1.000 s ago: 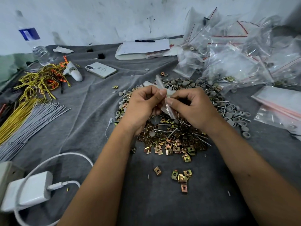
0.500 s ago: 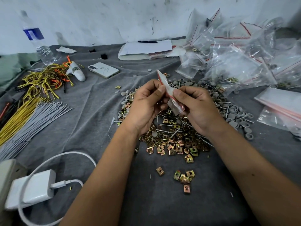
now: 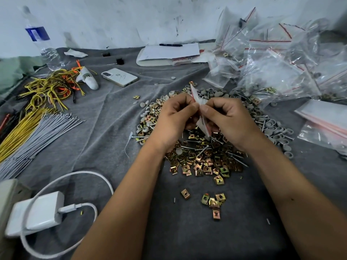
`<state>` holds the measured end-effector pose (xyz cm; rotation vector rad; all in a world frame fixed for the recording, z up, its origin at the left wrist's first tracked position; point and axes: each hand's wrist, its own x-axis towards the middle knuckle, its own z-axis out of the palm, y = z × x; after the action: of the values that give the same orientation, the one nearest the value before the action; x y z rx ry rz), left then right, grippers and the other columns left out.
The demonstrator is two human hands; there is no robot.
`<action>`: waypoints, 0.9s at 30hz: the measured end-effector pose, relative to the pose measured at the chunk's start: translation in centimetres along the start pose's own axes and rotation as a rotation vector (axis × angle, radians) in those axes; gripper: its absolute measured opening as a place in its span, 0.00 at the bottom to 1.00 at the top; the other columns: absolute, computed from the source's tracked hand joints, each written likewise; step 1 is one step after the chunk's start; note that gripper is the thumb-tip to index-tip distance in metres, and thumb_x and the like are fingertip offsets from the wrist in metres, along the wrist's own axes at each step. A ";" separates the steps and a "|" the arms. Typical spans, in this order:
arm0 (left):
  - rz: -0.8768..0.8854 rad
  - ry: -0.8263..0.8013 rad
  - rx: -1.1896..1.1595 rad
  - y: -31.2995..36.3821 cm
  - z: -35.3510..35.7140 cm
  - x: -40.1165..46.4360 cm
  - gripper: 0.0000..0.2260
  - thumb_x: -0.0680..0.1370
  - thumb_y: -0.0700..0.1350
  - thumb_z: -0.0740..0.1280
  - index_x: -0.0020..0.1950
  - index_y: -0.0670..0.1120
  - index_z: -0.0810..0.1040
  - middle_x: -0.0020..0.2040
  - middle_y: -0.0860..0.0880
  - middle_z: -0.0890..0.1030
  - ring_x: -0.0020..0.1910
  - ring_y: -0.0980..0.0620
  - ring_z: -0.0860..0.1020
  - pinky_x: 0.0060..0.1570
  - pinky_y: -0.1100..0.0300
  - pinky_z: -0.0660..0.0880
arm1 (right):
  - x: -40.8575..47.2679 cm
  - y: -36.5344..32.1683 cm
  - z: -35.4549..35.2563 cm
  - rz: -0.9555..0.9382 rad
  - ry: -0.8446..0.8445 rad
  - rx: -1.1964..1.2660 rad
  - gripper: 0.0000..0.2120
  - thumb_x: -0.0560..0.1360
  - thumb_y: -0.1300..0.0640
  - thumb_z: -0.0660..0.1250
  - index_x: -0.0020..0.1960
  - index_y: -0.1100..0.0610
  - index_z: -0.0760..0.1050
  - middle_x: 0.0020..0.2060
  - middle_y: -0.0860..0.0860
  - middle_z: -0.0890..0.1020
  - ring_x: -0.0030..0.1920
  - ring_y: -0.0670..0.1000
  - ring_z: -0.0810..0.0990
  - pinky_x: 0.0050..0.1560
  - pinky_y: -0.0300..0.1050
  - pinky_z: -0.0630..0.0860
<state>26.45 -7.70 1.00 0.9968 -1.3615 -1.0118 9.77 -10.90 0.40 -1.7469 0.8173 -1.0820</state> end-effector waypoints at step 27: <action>0.249 0.555 0.438 -0.5 0.5 -0.1 0.12 0.75 0.36 0.73 0.42 0.50 0.73 0.35 0.55 0.77 0.32 0.59 0.75 0.32 0.65 0.73 | 0.0 0.0 -0.8 -0.258 0.505 -0.403 0.08 0.77 0.62 0.70 0.40 0.63 0.82 0.32 0.53 0.83 0.32 0.51 0.84 0.33 0.52 0.82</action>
<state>25.97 -7.70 0.44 1.2740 -1.2095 -0.2140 9.02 -11.17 0.59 -1.9761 1.2062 -1.6628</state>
